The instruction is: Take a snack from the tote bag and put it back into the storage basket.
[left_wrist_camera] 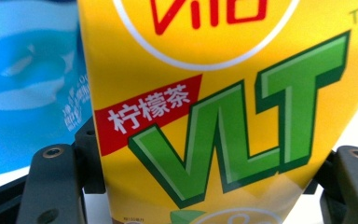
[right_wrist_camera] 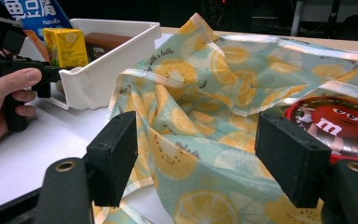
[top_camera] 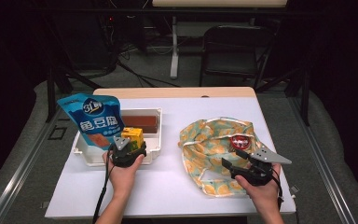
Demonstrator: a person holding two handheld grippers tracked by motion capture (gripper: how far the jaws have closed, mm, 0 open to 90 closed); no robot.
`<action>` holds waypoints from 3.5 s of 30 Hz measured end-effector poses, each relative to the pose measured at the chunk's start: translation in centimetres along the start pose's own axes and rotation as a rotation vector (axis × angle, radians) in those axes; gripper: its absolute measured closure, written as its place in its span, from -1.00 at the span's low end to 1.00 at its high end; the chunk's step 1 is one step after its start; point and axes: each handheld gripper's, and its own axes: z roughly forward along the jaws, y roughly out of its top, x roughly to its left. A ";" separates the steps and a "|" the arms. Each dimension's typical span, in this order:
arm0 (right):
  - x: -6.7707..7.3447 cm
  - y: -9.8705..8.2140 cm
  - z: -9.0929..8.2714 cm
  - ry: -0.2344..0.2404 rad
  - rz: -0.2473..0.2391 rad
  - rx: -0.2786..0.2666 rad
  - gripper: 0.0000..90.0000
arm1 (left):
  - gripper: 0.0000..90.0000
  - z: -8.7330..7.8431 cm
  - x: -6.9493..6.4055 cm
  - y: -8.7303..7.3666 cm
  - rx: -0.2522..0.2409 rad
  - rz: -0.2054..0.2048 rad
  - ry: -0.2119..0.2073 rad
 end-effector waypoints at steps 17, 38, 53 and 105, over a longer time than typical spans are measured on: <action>0.1 -0.3 0.3 -0.016 -0.022 0.018 -0.33 | -0.42 -0.9 -0.5 -0.5 0.037 0.038 0.002; 0.0 -0.6 0.6 -0.020 -0.025 0.026 -0.32 | -0.38 0.5 -1.2 0.1 0.026 0.041 0.030; 0.0 -0.5 0.5 -0.020 -0.031 0.027 -0.32 | -0.59 -4.0 0.2 -0.1 0.000 0.020 -0.133; 0.2 -0.6 0.8 -0.011 -0.045 0.041 -0.33 | 1.00 -2.2 1.6 -0.4 0.117 0.013 -0.244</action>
